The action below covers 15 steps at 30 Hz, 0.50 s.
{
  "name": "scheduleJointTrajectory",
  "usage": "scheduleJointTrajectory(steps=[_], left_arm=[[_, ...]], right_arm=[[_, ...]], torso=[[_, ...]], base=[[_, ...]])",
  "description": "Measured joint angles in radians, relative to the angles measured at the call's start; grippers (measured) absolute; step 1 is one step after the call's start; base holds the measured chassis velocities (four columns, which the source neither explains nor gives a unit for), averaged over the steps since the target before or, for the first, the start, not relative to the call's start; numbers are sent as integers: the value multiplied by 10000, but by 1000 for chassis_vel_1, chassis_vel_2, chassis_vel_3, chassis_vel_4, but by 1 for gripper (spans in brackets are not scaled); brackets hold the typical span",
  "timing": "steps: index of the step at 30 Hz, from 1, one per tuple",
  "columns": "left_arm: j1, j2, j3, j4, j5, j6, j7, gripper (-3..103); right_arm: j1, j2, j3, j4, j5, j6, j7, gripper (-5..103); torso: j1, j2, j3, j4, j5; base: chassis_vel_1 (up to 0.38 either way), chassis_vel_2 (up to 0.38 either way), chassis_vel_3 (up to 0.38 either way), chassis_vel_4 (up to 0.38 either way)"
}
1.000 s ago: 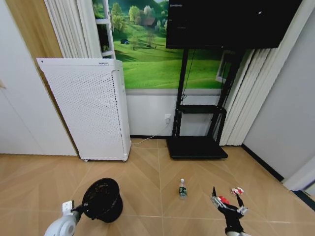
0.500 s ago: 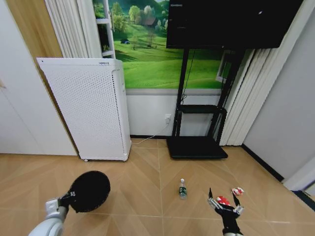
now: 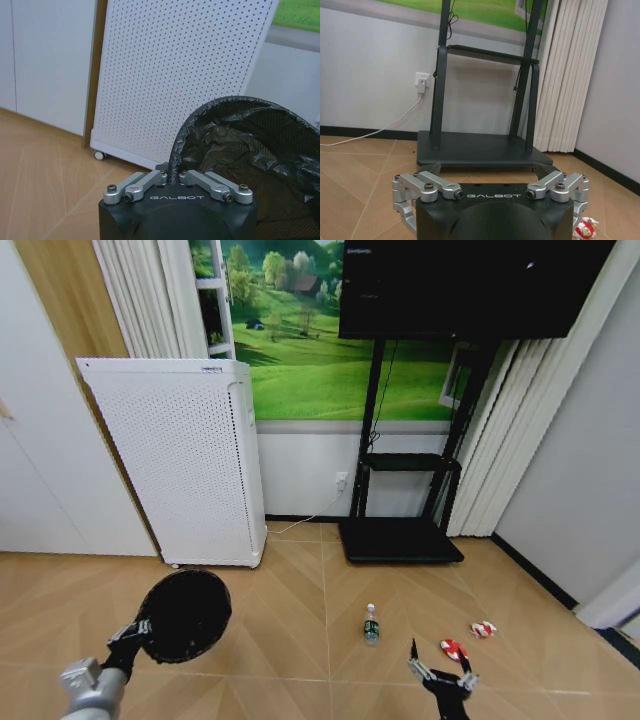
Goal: Pick up the trash bin and place the garbage on the floor into it.
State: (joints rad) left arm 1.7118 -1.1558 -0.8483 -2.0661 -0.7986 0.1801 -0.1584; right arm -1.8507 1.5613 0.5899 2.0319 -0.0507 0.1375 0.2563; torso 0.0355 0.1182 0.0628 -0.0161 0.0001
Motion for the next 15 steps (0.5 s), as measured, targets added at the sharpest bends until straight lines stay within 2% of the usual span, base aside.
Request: scheduleJointTrajectory(steps=[7,15], left_arm=[[35,-88,85,-71,-104,114,-193,4],[73,-286,78,95,93,158,-588,4]], right_arm=[[33,-309,171,-138,422,-66,4,100],[134,-339,226,-179,535,8,-2,100]], torso=[[0,0,0,-1,0],[-1,1,-1,-1,-1]], base=[[0,0,0,0],[-31,35,31,-31]])
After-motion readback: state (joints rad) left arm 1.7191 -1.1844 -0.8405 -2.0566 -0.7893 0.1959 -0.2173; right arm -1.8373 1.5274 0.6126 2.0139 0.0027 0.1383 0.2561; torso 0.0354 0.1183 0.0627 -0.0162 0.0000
